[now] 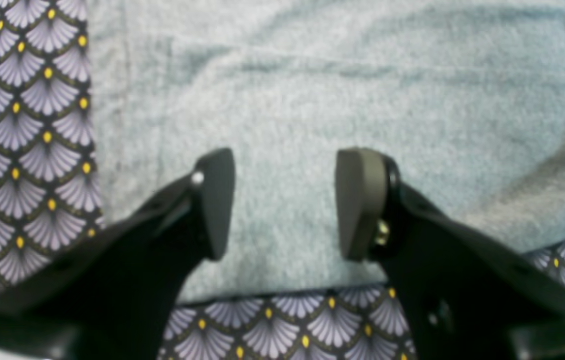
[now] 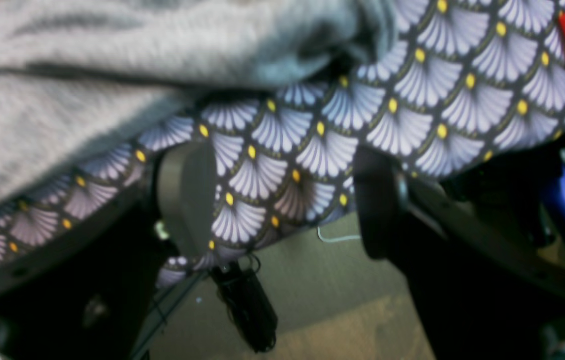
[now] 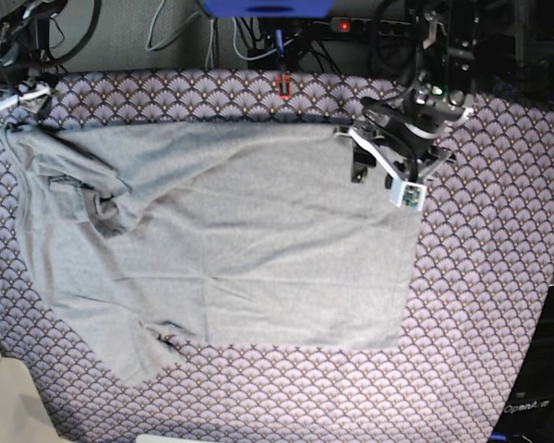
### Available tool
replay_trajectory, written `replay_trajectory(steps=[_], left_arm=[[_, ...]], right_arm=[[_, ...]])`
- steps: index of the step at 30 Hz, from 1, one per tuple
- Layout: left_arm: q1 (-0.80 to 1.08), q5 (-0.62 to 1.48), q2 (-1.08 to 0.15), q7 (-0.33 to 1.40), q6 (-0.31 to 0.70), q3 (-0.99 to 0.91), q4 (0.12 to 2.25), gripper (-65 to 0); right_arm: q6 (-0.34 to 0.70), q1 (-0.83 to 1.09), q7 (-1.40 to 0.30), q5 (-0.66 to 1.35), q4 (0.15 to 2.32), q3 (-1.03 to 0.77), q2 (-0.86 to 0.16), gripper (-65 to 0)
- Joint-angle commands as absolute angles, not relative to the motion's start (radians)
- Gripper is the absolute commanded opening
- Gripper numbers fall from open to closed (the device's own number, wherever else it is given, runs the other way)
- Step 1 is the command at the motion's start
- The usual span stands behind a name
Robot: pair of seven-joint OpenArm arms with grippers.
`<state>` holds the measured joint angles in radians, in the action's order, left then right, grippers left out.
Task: Fold the T-shirt properly
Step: 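Move both grippers back toward the collar edge of the shirt, then grasp the collar-edge corners of the shirt with both grippers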
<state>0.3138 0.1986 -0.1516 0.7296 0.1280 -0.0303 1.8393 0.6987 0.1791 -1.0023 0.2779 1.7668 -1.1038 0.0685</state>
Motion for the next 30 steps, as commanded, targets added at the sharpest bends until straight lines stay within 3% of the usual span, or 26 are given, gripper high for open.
replay_trajectory(steps=[1, 8, 22, 30], left_arm=[[0.314, 0.205, -0.153, 0.713, 0.131, -0.033, 1.854, -33.0], [0.314, 0.205, -0.153, 0.713, 0.131, -0.03, 1.854, -33.0], [0.314, 0.197, -0.153, 0.713, 0.131, -0.033, 1.854, -33.0], [0.308, 0.197, -0.153, 0.713, 0.131, -0.027, 1.854, -33.0]], right_arm=[[0.698, 0.173, -1.001, 0.295, 1.784, -1.107, 0.048, -20.6], [0.698, 0.124, -1.009, 0.295, 1.741, -1.081, 0.042, -20.6], [0.698, 0.01, -1.009, 0.295, 1.481, -1.058, -0.101, -20.8], [0.698, -0.025, -1.004, 0.295, 1.403, -1.058, -0.12, -21.0]])
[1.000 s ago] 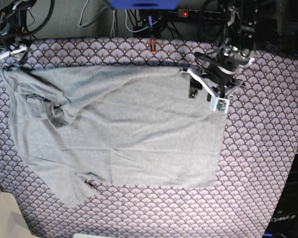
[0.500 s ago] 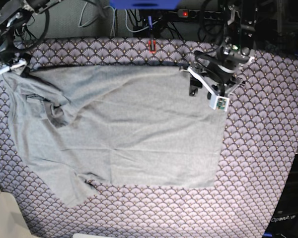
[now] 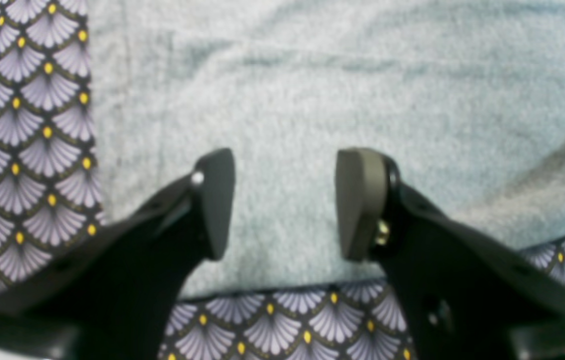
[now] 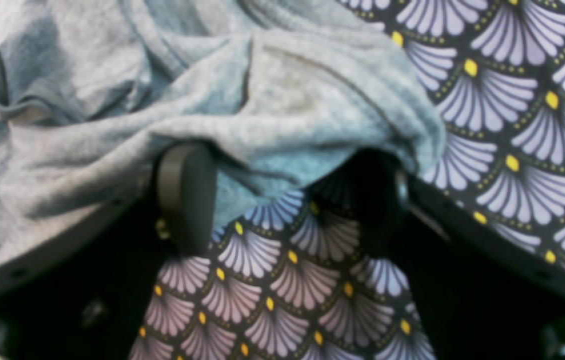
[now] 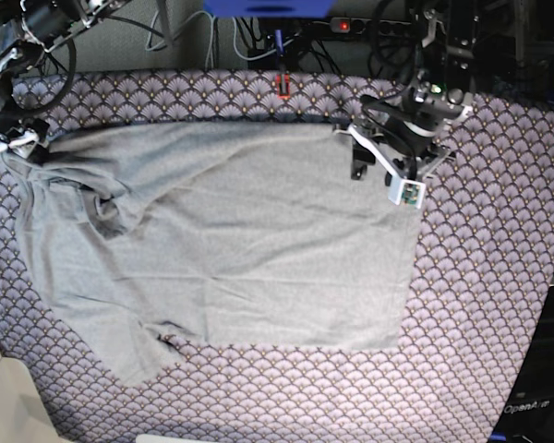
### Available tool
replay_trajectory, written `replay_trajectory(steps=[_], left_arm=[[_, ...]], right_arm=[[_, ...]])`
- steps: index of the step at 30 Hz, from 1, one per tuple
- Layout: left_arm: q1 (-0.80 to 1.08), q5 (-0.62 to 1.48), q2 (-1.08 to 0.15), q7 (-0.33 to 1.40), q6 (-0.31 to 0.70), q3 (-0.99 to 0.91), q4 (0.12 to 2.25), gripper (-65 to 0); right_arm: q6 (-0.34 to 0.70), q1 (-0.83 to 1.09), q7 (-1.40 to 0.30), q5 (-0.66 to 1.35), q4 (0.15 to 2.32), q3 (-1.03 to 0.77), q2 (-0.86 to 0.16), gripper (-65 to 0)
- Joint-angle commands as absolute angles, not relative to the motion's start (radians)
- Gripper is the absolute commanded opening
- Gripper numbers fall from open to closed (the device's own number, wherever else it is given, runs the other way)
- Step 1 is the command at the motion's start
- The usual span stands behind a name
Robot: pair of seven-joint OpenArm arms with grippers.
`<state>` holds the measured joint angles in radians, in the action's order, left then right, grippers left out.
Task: Fold the T-shirt properly
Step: 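Grasp the collar-edge corners of the shirt with both grippers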
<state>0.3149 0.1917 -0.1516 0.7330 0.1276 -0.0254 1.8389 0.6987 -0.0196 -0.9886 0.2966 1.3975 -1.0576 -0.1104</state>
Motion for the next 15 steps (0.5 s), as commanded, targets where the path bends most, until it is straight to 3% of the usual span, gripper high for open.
replay_trajectory(steps=[1, 4, 7, 15], left_arm=[[0.309, 0.197, -0.153, 0.713, 0.131, -0.027, 1.854, -33.0], [0.312, 0.197, -0.153, 0.713, 0.131, -0.025, 1.856, -33.0], [0.314, 0.197, -0.153, 0.717, 0.131, -0.025, 1.856, -33.0], [0.314, 0.206, -0.151, 0.722, 0.131, -0.024, 1.865, -33.0]], right_arm=[[0.698, -0.025, -1.004, 0.295, 1.403, -1.058, -0.12, -21.0], [0.698, -0.027, -1.003, 0.295, 1.4, -1.058, -0.119, -22.0], [0.698, -0.027, -1.001, 0.295, 1.399, -1.058, -0.116, -27.3], [0.698, -0.025, -1.006, 0.295, 1.399, -1.056, -0.116, -52.7]])
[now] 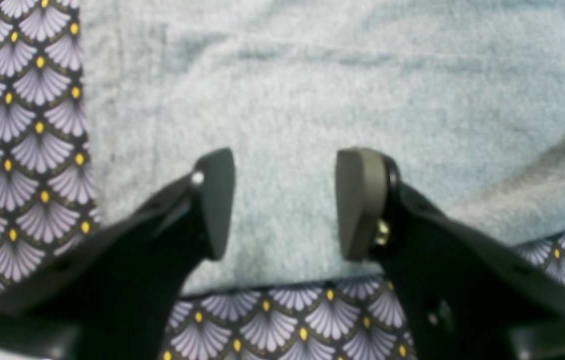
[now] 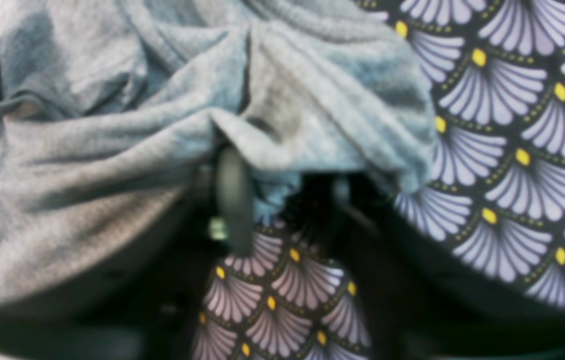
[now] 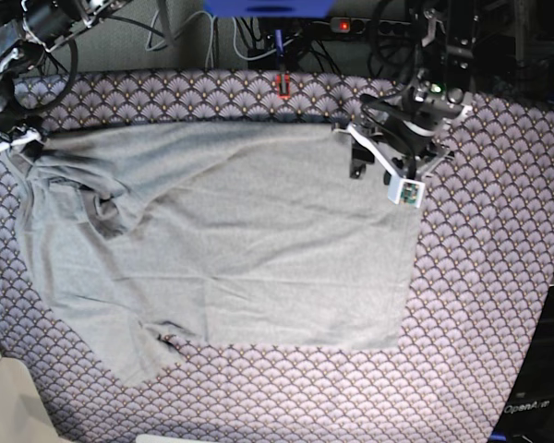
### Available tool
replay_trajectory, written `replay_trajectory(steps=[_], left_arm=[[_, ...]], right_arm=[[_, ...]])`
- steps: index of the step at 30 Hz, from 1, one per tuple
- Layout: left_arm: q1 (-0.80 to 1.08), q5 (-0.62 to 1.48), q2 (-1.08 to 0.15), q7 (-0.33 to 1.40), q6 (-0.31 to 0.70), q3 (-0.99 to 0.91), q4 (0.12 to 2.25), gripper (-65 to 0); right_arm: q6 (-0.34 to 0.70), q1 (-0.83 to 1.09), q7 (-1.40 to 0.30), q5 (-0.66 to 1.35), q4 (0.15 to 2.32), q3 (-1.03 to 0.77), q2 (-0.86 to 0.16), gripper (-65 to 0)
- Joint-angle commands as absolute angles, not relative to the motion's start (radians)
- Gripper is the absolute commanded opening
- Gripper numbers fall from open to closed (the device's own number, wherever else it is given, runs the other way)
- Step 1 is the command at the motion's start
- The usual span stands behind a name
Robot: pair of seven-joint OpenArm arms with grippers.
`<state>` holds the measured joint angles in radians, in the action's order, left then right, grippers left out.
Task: Fold the T-shirt properly
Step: 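Grasp the collar-edge corners of the shirt with both grippers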
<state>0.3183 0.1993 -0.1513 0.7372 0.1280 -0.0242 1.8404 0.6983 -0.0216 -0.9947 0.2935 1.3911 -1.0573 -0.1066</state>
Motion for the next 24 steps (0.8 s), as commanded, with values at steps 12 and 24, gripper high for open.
replay_trajectory(steps=[12, 24], left_arm=[[0.449, 0.209, -0.197, 0.616, 0.131, -0.001, 1.88, -32.5], [0.591, 0.518, -0.182, 0.386, 0.134, -0.245, 1.778, -32.5]], right_arm=[[0.698, -0.019, -1.006, 0.295, 1.4, -1.007, -0.119, -62.4], [0.698, -0.016, -1.001, 0.295, 1.4, -1.007, -0.119, -62.4]])
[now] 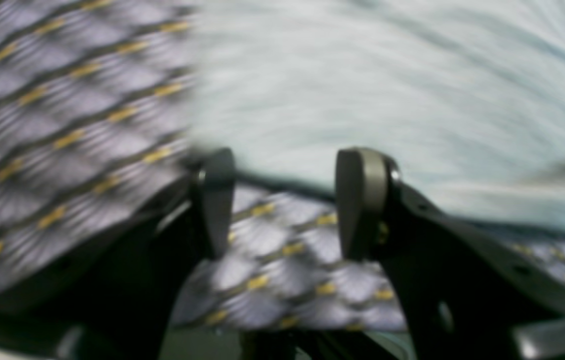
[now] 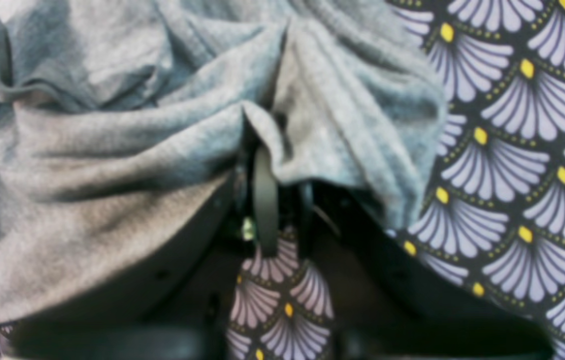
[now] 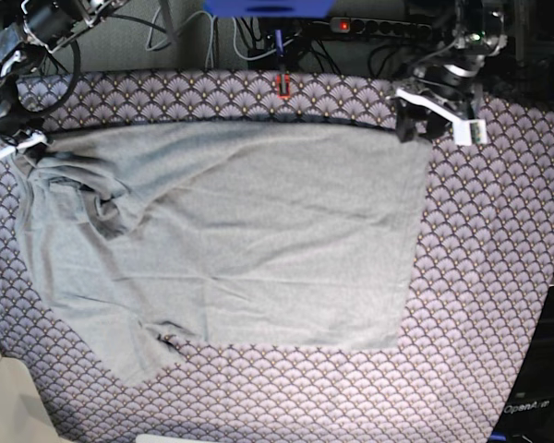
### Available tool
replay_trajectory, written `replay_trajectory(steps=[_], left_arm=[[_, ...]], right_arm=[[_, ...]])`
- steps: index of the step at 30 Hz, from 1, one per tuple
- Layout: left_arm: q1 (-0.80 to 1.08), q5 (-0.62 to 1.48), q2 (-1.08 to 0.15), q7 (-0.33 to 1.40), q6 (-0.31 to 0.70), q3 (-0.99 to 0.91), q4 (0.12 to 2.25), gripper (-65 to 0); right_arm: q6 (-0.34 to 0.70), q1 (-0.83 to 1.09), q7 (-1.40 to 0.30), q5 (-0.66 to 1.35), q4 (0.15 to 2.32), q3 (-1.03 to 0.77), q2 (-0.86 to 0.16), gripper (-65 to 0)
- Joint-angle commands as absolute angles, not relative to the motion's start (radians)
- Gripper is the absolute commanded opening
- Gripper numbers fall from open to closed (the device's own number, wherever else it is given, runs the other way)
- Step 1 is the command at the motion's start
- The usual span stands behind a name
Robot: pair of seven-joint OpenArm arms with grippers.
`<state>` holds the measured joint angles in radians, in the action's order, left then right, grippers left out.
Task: Fold the T-shirt properly
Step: 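Grasp the collar-edge corners of the shirt with both grippers, then pull the held collar edge apart with both grippers to stretch the shirt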
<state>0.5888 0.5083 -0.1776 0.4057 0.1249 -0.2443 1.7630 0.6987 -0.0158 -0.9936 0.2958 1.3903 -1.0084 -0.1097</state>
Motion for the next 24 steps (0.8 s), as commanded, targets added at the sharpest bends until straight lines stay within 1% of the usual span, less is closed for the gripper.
replay_trajectory(steps=[1, 8, 20, 24], left_arm=[[0.59, 0.538, -0.182, 0.38, 0.134, -0.255, 1.756, -32.5], [0.555, 0.61, -0.18, 0.366, 0.134, -0.266, 1.638, -32.5], [0.506, 0.613, -0.15, 0.374, 0.134, -0.262, 1.635, -32.5], [0.493, 0.613, -0.12, 0.375, 0.134, -0.262, 1.635, -32.6]], right_arm=[[0.698, -0.016, -1.003, 0.295, 1.4, -1.007, -0.119, -62.4], [0.698, -0.016, -1.001, 0.294, 1.4, -1.006, -0.119, -62.4], [0.698, -0.015, -1.001, 0.292, 1.4, -1.006, -0.119, -62.4], [0.698, -0.015, -1.001, 0.292, 1.4, -1.006, -0.119, -62.4]])
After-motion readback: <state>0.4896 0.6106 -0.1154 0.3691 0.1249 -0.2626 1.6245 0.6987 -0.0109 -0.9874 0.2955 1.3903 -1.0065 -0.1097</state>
